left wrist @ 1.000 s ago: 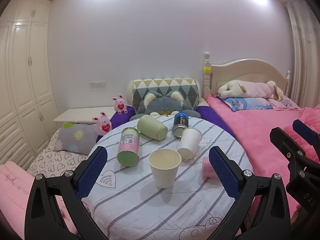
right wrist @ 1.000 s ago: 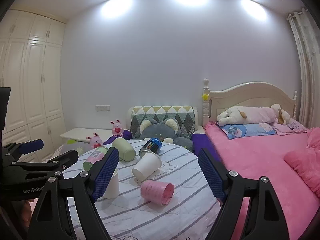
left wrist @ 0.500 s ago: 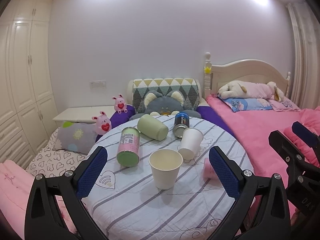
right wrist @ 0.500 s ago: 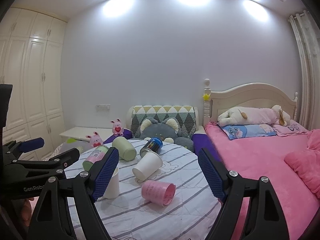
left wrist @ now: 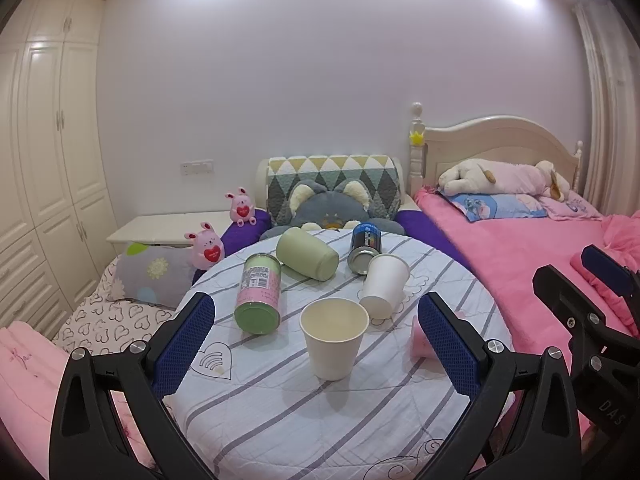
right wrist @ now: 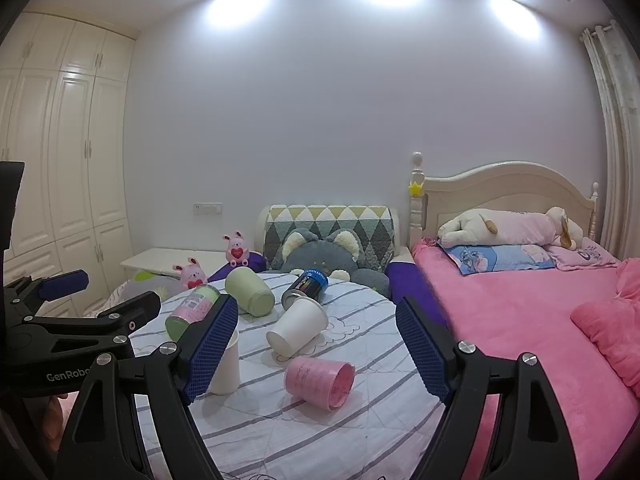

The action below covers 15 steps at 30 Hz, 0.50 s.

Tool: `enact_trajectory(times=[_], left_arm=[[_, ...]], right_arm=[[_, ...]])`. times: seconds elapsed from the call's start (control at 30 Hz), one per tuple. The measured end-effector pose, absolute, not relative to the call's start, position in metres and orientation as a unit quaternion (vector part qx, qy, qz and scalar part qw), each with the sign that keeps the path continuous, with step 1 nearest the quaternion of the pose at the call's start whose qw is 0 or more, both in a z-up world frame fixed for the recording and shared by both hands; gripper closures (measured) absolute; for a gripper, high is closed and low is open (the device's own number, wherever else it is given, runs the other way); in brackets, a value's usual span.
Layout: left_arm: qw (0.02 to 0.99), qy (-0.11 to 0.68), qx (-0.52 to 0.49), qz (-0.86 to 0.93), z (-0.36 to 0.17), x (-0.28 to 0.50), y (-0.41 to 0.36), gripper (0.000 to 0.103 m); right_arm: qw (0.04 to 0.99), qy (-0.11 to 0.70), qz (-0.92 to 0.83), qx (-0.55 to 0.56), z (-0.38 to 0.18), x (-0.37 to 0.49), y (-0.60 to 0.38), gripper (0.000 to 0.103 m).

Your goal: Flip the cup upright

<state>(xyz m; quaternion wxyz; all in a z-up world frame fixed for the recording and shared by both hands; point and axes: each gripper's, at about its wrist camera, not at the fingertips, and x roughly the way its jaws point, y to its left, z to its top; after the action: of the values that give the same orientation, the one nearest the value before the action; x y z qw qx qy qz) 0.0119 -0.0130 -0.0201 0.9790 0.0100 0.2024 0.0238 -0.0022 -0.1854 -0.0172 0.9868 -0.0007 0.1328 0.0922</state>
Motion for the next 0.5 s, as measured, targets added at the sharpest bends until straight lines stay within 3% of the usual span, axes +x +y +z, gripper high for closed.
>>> enact_trajectory(times=[0.5], left_arm=[[0.979,0.202,0.015,0.028,-0.0266,0.0143,-0.0087,0.000]], right_arm=[[0.986,0.140,0.095,-0.001,-0.0196,0.0006,-0.1849,0.020]])
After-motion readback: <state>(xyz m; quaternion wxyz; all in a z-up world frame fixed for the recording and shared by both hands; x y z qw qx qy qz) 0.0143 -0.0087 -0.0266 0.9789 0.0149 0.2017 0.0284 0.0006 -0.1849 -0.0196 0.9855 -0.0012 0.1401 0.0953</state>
